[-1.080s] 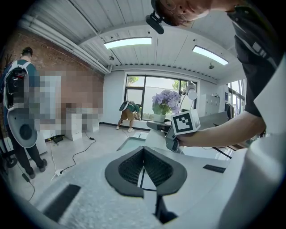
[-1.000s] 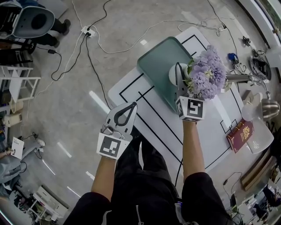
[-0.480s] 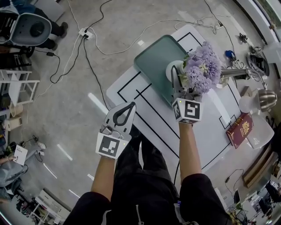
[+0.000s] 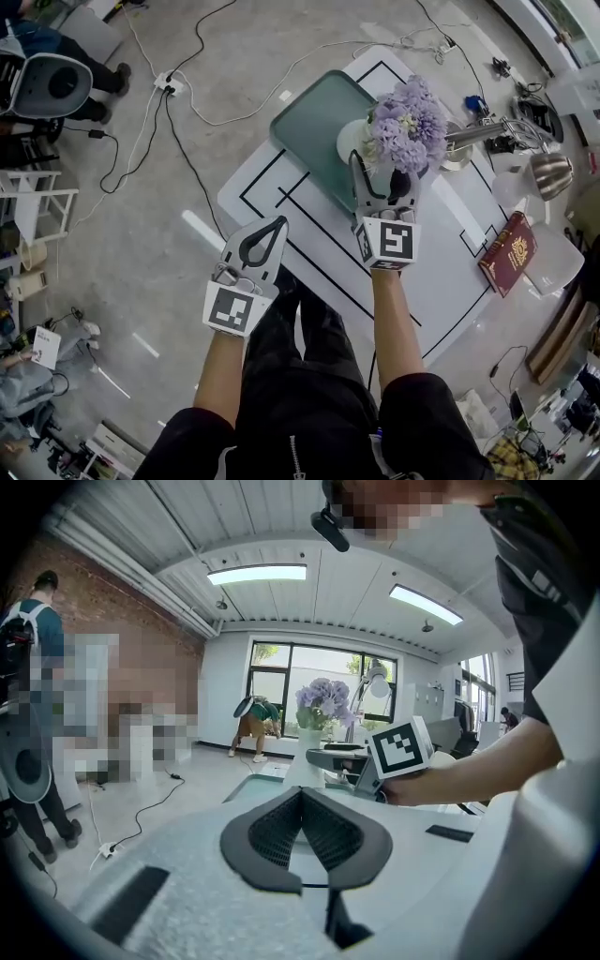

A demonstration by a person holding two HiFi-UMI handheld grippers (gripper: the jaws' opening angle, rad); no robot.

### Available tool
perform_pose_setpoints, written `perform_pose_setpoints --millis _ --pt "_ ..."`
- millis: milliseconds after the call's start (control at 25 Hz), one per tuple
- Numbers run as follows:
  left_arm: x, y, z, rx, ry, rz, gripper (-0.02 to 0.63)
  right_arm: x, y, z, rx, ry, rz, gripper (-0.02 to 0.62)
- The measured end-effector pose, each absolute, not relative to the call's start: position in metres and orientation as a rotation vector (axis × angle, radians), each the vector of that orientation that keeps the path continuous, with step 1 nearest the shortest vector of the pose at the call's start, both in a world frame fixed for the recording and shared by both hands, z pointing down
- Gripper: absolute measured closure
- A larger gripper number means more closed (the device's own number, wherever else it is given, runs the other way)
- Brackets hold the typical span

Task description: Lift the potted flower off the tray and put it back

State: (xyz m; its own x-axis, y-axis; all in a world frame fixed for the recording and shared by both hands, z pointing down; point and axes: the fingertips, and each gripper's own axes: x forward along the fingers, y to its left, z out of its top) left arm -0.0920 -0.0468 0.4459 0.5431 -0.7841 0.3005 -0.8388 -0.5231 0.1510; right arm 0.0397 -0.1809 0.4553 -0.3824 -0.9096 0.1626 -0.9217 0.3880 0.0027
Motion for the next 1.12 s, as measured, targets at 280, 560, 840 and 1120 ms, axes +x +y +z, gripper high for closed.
perform_pose_setpoints --millis 280,560,840,1120 --pt "-0.068 -0.047 0.436 2.624 -1.265 0.254 0.603 0.052 -0.14 0.439 1.699 -2.469 0.187 0.314" --pt "-0.032 -0.051 0.418 2.715 -1.151 0.238 0.603 0.07 -0.094 0.426 1.674 -2.414 0.334 0.399" --pt "0.017 -0.042 0.394 2.821 -0.989 0.216 0.603 0.096 -0.045 0.396 1.758 -2.327 0.301 0.575" --pt "0.045 -0.03 0.383 2.839 -0.923 0.214 0.603 0.112 -0.009 0.368 1.821 -2.283 0.299 0.588"
